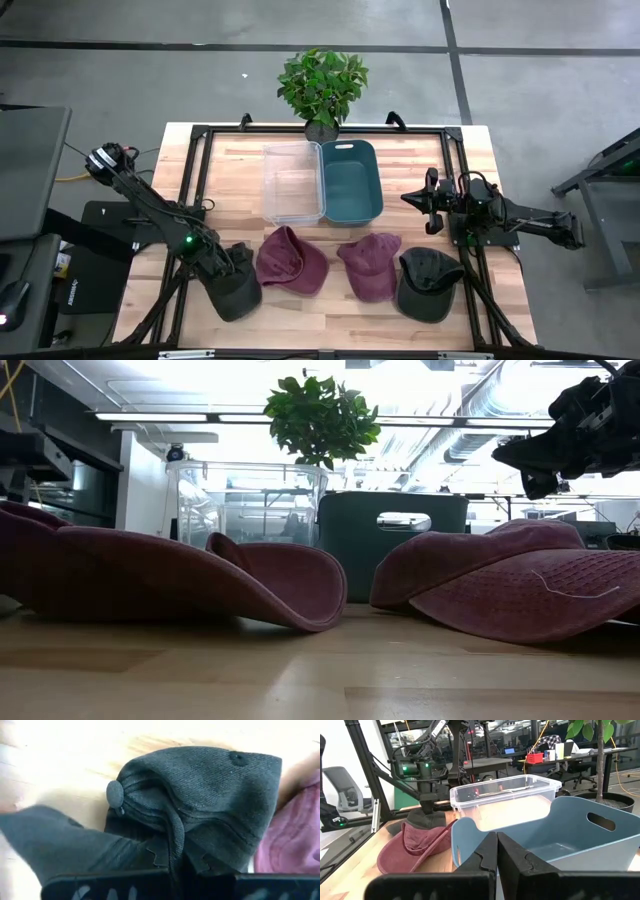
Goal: Pick & Place hat
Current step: Put the left black cap into the transparent bin
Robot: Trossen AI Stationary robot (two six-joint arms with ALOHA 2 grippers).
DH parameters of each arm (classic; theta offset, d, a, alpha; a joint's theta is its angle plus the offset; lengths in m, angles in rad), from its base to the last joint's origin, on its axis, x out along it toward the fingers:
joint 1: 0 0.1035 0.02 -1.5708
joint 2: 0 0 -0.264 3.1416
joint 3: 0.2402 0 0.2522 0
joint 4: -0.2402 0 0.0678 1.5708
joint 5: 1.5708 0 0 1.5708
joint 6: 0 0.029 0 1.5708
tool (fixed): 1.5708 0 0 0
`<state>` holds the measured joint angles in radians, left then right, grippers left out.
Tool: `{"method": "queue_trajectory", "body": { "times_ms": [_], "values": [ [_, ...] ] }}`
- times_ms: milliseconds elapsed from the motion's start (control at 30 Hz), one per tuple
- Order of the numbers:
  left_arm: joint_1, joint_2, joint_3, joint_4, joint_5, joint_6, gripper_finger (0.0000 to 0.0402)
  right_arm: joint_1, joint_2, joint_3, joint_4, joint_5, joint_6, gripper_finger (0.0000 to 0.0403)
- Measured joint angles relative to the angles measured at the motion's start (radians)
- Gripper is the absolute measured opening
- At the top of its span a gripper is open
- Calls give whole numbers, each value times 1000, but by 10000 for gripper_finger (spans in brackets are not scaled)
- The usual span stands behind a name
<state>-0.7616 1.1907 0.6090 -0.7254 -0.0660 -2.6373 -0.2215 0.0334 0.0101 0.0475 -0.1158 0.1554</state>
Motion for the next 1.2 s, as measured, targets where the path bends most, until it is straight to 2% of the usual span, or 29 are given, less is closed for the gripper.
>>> {"method": "queue_trajectory", "body": {
  "times_ms": [567,733,867,1000,1200],
  "values": [
    [0,-165,0,-31,13,93,0,0,0,0,0,0,0,0],
    [-22,-212,7,-96,11,93,0,0,0,0,0,0,0,0],
    [-51,-214,87,-247,1,74,0,0,0,0,0,0,0,0],
    [-87,-214,189,-385,-68,76,0,0,0,0,0,0,0,0],
    [-139,-214,330,-525,-233,102,0,0,0,0,0,0,0,0]
  ]
}}
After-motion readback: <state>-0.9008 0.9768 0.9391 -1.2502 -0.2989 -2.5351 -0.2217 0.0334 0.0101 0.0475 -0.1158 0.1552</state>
